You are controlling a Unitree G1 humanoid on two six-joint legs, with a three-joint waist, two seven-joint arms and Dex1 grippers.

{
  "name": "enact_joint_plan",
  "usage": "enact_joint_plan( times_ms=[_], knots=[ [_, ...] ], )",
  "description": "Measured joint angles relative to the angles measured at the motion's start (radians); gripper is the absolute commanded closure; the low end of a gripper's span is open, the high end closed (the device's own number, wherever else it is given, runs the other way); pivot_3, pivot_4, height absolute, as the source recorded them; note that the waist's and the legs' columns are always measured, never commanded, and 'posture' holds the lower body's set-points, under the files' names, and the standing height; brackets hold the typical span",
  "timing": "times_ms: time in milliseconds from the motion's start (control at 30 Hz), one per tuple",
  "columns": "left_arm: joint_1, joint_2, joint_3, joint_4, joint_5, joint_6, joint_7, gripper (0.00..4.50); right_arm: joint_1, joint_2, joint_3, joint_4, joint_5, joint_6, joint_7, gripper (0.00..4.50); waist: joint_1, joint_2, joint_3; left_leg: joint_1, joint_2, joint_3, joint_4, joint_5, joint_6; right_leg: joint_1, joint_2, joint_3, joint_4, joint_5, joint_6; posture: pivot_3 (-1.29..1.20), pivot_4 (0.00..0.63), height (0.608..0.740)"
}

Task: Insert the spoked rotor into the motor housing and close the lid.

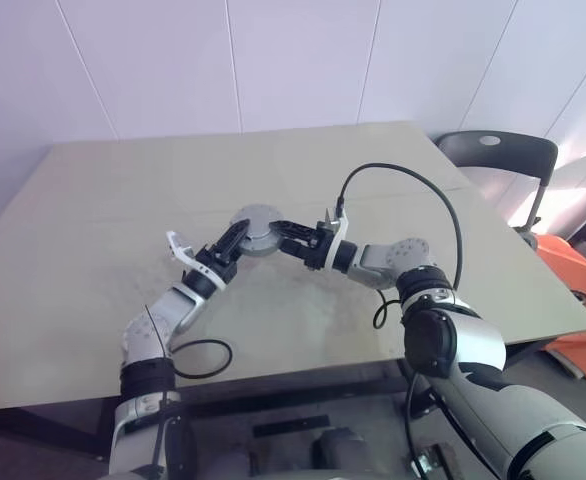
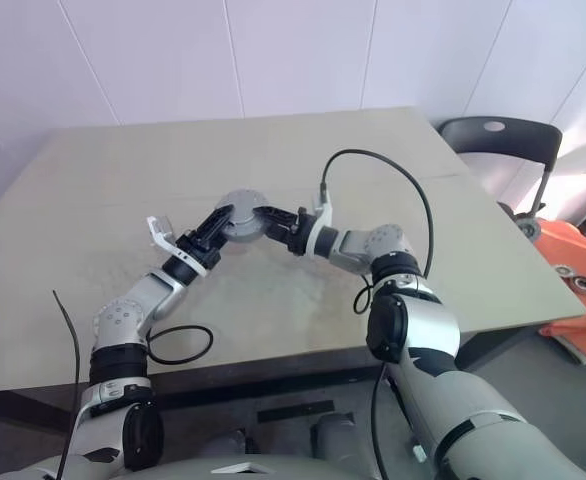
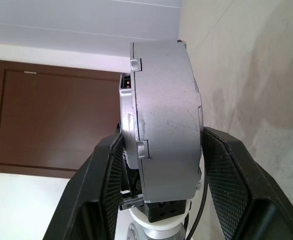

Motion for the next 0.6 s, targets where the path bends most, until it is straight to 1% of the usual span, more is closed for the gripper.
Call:
enact_joint_plan(
  times_ms=[433,500,533,600],
  knots=[
    [0.0,0.0,0.007,-0.001,-0.001,0.013,0.014,2.23,0.0,0.002,0.012,-0.002,-0.002,-0.014,-0.002,2.4,0.0,0.0,0.0,0.0,0.0,0.0,0.0,0.0,0.0,0.0,0.0,0.0,0.0,0.0,0.0,0.0,0.0,0.74],
    [0.0,0.0,0.008,-0.001,-0.001,0.014,0.016,2.23,0.001,0.003,0.038,-0.023,-0.018,-0.029,0.01,1.67,0.0,0.0,0.0,0.0,0.0,0.0,0.001,0.0,0.0,0.0,0.0,0.0,0.001,0.0,0.0,0.0,0.0,0.74],
    [0.0,0.0,0.007,-0.003,-0.001,0.015,0.016,2.23,0.001,0.003,0.046,-0.027,-0.024,-0.032,0.011,1.43,0.0,0.0,0.0,0.0,0.0,0.0,0.001,0.0,0.0,0.0,0.0,0.0,0.001,0.0,0.0,0.0,0.0,0.74],
    [0.0,-0.001,0.004,-0.004,0.0,0.018,0.018,2.23,0.002,0.007,0.055,-0.027,-0.026,-0.028,0.011,0.78,0.0,0.0,0.0,0.0,0.0,0.0,0.001,0.0,0.0,0.0,0.0,0.0,0.001,0.0,0.0,0.0,0.0,0.74]
  ],
)
